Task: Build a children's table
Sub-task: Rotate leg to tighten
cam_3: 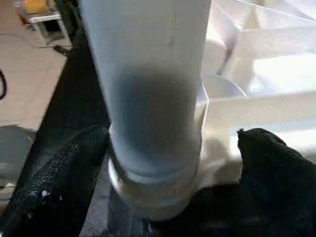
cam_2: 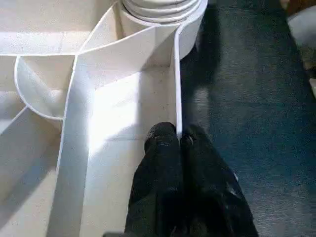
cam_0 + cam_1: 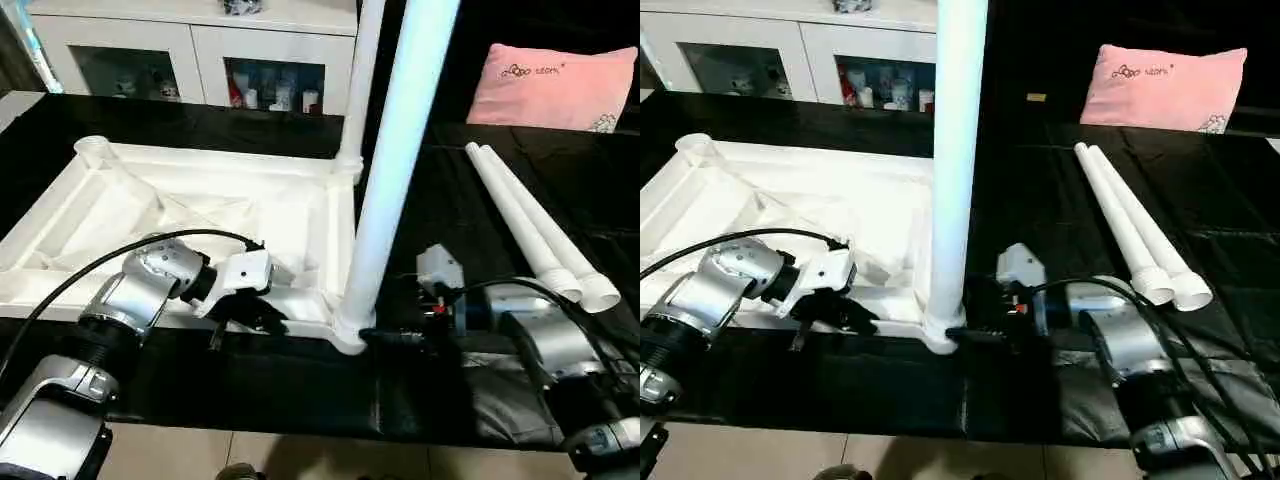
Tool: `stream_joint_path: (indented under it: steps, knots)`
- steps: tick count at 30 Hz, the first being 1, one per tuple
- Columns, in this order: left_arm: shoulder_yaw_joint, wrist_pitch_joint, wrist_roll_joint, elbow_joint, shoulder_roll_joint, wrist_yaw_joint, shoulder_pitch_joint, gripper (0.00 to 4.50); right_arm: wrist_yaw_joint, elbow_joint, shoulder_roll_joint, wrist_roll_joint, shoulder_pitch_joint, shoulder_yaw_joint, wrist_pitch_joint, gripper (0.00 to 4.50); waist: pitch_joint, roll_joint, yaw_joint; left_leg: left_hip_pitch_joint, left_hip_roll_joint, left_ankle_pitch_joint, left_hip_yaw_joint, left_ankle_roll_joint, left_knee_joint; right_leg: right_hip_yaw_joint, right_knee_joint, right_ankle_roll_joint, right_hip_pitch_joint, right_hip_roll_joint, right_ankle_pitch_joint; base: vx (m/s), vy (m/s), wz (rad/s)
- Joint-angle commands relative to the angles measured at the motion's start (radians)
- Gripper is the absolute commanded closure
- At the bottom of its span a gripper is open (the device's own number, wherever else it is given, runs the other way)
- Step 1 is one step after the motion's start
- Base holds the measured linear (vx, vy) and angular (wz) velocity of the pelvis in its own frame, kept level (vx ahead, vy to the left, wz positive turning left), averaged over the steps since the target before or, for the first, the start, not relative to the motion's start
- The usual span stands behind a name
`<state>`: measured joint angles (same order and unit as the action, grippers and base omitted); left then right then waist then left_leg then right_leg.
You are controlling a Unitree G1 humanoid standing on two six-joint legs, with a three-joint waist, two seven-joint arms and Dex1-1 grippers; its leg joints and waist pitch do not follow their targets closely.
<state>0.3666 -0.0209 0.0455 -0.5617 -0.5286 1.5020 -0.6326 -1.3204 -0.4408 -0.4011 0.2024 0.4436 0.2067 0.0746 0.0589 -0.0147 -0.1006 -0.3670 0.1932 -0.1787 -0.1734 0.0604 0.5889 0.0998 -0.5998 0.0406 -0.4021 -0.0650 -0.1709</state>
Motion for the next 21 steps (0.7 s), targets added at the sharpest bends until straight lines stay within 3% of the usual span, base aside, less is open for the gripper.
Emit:
stream_joint_path:
  steps: [1,6,21]
  knots:
    - [0.033,-0.018,-0.008,0.043,0.011,0.041,0.003,4.5,-0.027,-0.027,0.005,-0.008,0.024,0.02,-0.023,0.18,-0.072,-0.004,0.0,0.011,0.049,-0.151,0.006,-0.062,-0.061,-0.061,0.064,0.185,0.056,-0.09,-0.237,0.0,0.0,0.0]
    - [0.035,-0.017,-0.006,0.046,0.019,0.041,0.001,4.5,-0.03,-0.064,0.024,-0.019,0.045,0.031,-0.036,0.63,-0.071,-0.003,-0.002,0.013,0.049,-0.169,0.008,-0.048,-0.062,-0.061,0.069,0.173,0.055,-0.091,-0.276,0.0,0.0,0.0]
    - [0.04,-0.006,-0.009,0.046,0.018,0.043,0.002,4.5,-0.078,-0.1,0.027,-0.009,0.055,0.039,-0.041,1.74,-0.074,-0.004,-0.007,0.011,0.048,-0.144,0.007,-0.057,-0.059,-0.061,0.063,0.177,0.057,-0.088,-0.232,0.0,0.0,0.0]
